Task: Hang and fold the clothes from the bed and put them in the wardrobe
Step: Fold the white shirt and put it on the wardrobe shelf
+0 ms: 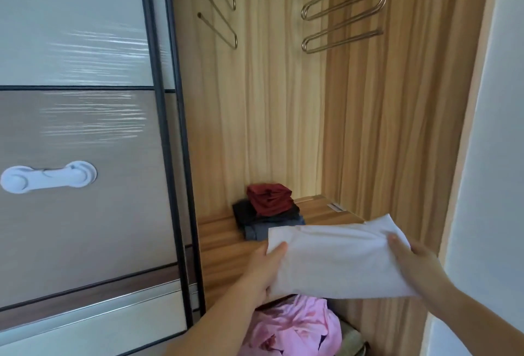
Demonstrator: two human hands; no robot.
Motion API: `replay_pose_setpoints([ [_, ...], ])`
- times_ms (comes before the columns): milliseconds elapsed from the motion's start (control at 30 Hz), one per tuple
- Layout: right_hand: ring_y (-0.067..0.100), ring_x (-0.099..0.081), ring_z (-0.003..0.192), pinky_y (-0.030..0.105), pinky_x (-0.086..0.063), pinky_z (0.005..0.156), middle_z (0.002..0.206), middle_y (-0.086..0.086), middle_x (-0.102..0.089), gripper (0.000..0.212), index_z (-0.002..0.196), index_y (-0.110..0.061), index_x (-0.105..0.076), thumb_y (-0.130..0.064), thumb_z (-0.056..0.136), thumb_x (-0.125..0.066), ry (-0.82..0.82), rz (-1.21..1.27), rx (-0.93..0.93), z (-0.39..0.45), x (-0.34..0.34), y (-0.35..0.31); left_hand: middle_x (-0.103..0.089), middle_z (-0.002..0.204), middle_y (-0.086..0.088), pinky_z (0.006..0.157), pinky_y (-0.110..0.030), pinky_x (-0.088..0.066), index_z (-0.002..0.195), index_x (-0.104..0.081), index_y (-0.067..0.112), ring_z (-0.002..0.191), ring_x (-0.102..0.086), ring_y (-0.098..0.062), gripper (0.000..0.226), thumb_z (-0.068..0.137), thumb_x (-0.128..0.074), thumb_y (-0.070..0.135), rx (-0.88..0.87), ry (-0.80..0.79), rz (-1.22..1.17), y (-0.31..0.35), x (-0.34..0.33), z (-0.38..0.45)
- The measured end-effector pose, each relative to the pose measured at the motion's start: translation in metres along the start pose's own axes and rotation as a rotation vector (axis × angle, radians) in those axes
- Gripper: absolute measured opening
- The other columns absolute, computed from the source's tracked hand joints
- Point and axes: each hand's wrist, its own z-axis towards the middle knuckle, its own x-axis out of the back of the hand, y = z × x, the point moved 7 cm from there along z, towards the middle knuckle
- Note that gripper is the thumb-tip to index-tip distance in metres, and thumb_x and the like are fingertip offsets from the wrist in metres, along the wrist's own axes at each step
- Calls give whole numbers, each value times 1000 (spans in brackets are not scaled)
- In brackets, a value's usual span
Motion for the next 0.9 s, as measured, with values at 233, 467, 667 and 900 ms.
replay_pose_setpoints([
  [233,23,-52,72,33,-38,77,76,3,-54,39,105,-3,-62,-40,97,-51,-58,-1,-97,143,-36,20,-68,104,-5,78,-37,-57,103,-62,27,93,-67,-24,10,98,-56,32,-33,150,80,38,-28,96],
  [467,27,-51,85,34,-38,83,108,15,-55,49,132,-2,-53,-39,100,-46,-204,0,-158,230,-96,24,-70,99,-12,73,-40,-57,100,-63,20,89,-68,-30,12,99,-53,27,165,249,18,34,-19,159],
  [667,30,-61,97,45,-52,89,112,10,-60,59,126,-17,-52,-53,82,-66,-333,113,-340,308,-168,56,-66,91,-9,60,-31,-52,100,-59,17,81,-63,-24,19,100,-50,33,150,325,-15,54,4,221],
  [900,33,-49,121,41,-41,96,146,14,-44,57,146,-8,-38,-41,101,-44,-376,73,-166,378,-269,-12,-64,96,-9,83,-43,-55,107,-60,11,93,-63,-29,25,97,-54,32,28,445,-89,99,67,325],
])
